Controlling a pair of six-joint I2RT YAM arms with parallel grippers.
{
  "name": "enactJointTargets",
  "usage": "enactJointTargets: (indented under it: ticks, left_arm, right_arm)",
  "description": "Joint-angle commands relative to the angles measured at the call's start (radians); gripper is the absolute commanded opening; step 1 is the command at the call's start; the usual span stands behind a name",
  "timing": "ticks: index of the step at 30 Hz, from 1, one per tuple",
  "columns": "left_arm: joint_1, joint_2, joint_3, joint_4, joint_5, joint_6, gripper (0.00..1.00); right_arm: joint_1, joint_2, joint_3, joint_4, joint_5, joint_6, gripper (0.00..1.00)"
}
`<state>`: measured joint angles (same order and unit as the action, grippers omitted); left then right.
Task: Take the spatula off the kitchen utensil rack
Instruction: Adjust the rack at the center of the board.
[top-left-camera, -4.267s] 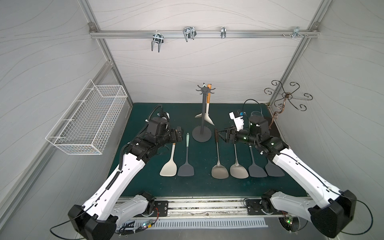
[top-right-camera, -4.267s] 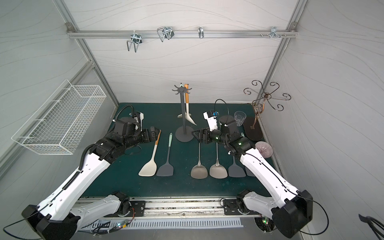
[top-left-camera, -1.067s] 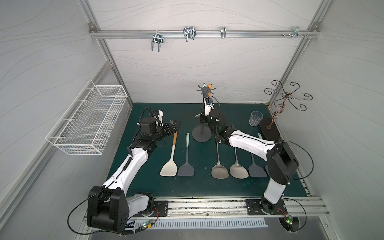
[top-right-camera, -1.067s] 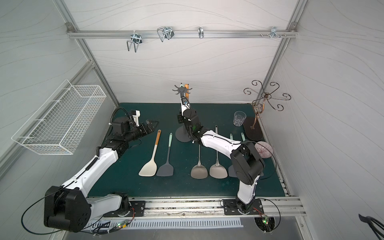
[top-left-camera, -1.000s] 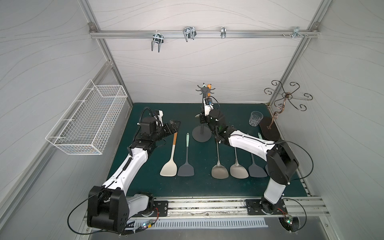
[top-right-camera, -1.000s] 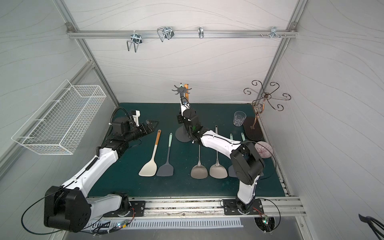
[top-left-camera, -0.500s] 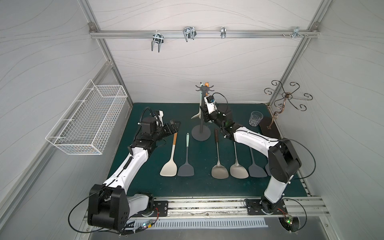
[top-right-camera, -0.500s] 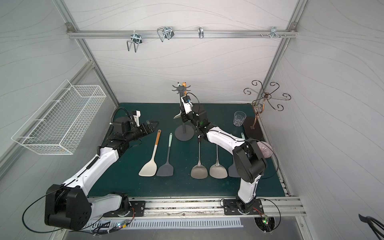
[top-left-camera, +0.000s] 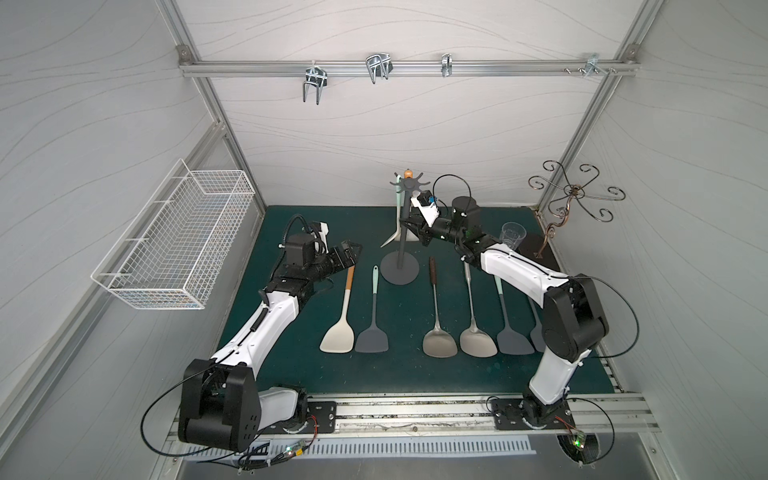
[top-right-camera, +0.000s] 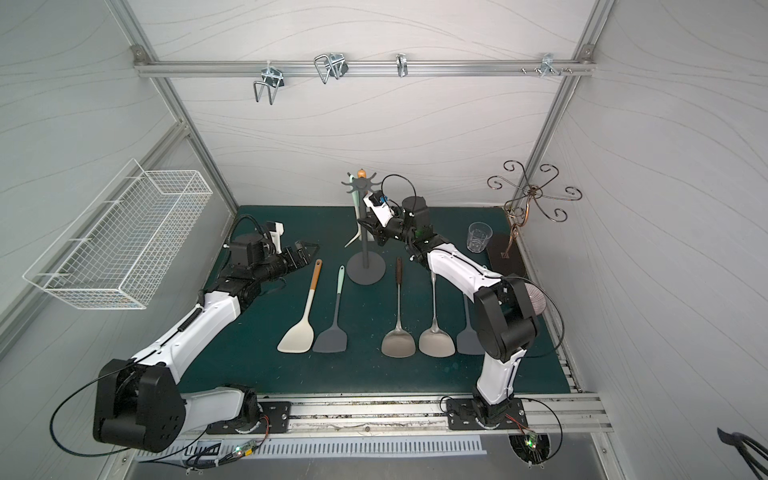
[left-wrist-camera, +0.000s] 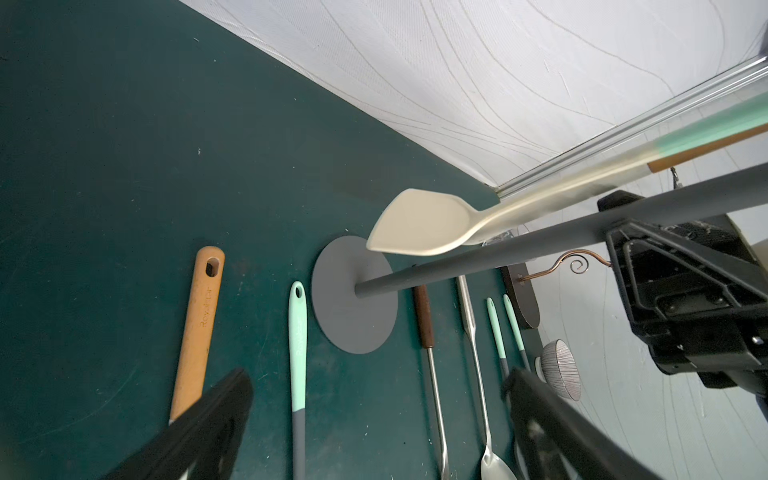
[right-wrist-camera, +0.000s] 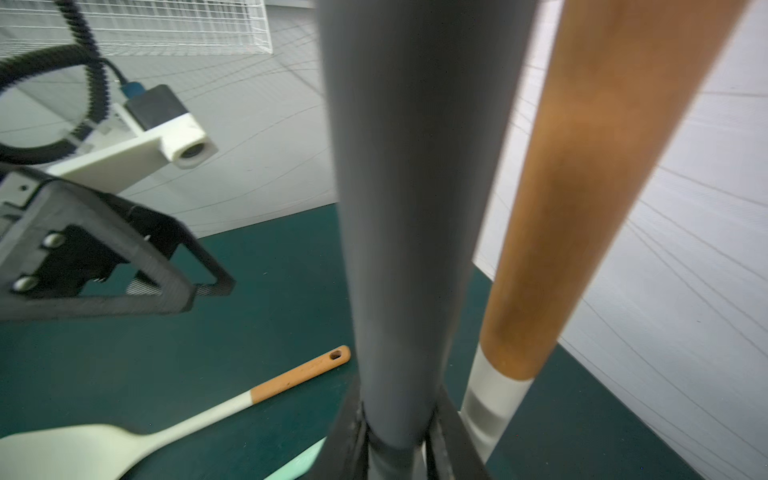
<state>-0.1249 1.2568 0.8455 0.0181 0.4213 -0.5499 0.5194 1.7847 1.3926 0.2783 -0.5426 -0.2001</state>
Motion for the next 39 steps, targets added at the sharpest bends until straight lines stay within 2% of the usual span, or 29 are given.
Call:
enactJointTargets:
  ticks: [1, 6, 13, 16, 19, 25, 29, 31, 35, 39]
  left_arm:
    - [0.005, 0.011, -0.004, 0.105, 0.037, 0.028, 0.99]
    - [0.005, 0.032, -0.037, 0.253, 0.112, 0.043, 0.99]
    - [0.004, 0.075, -0.063, 0.413, 0.2, 0.059, 0.99]
    - [0.005, 0.081, -0.059, 0.465, 0.236, 0.09, 0.99]
    - [0.005, 0.092, -0.051, 0.507, 0.277, 0.132, 1.0]
    - [0.005, 0.121, 0.015, 0.532, 0.337, 0.203, 0.99]
    - [0.005, 0.213, 0.113, 0.536, 0.43, 0.237, 0.99]
    - [0.005, 0.276, 0.172, 0.556, 0.5, 0.229, 0.99]
    - [0.005, 0.38, 0.276, 0.634, 0.635, 0.182, 0.99]
    - [0.011, 0.465, 0.383, 0.597, 0.69, 0.206, 0.96]
  right_arm:
    - [-0.04, 0.013, 0.058, -0.086, -0.217, -0.036, 0.11]
    - [-0.062, 0.024, 0.079, -0.118, -0.273, -0.052, 0.19]
    - [-0.061, 0.027, 0.097, -0.175, -0.262, -0.067, 0.47]
    - [-0.061, 0.007, 0.082, -0.175, -0.243, -0.061, 0.51]
    - [-0.062, -0.028, 0.053, -0.17, -0.212, -0.051, 0.6]
    - [-0.081, -0.14, -0.076, -0.1, -0.149, 0.027, 0.85]
    - [-0.096, -0.241, -0.188, -0.038, -0.116, 0.115, 0.92]
    - [-0.099, -0.295, -0.229, -0.054, -0.088, 0.139, 0.99]
    - [-0.106, -0.404, -0.313, -0.061, -0.055, 0.215, 0.99]
    - [-0.11, -0.489, -0.387, -0.066, -0.005, 0.323, 0.99]
